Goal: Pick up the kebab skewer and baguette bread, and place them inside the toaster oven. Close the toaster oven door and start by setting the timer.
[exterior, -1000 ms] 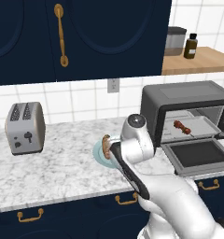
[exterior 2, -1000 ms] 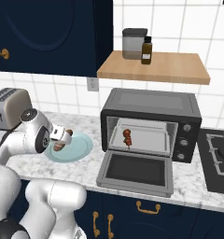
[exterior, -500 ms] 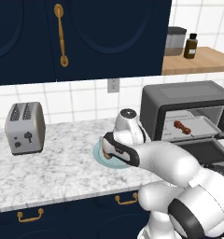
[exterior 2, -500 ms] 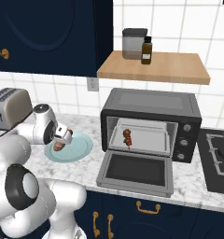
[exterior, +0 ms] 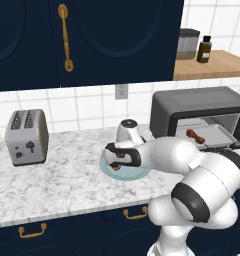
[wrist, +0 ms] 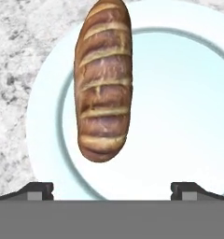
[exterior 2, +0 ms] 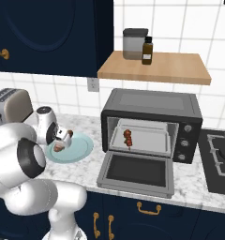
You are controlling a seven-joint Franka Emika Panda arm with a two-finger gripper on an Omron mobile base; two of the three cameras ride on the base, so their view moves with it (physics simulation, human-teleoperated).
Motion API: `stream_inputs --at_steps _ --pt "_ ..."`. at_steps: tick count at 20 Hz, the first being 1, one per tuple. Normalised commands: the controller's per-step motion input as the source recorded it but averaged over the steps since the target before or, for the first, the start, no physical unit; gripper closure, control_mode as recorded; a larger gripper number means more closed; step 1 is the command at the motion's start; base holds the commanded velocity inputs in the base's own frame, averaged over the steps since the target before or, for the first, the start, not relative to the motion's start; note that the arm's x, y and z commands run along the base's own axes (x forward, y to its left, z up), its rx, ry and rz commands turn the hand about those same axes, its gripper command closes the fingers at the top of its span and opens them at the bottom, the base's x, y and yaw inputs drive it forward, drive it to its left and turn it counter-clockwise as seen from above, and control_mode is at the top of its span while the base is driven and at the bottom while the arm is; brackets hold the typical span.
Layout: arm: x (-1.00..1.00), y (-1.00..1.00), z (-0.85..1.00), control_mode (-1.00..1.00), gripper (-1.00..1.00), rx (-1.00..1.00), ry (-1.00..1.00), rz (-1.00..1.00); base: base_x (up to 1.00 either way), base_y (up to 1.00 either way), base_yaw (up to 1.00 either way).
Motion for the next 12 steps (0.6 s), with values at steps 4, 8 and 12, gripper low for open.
stream_inputs --at_steps 4,8,12 --pt "0.3 0.09 -0.31 -1.0 -1.0 0.0 0.02 0.01 0.0 0.0 0.0" --pt "0.26 0.01 -0.25 -1.0 -1.0 0.0 0.0 0.02 0.0 0.0 0.0" --pt "0.23 0.1 -0.24 -1.0 -1.0 0.0 0.0 0.02 0.0 0.0 0.0"
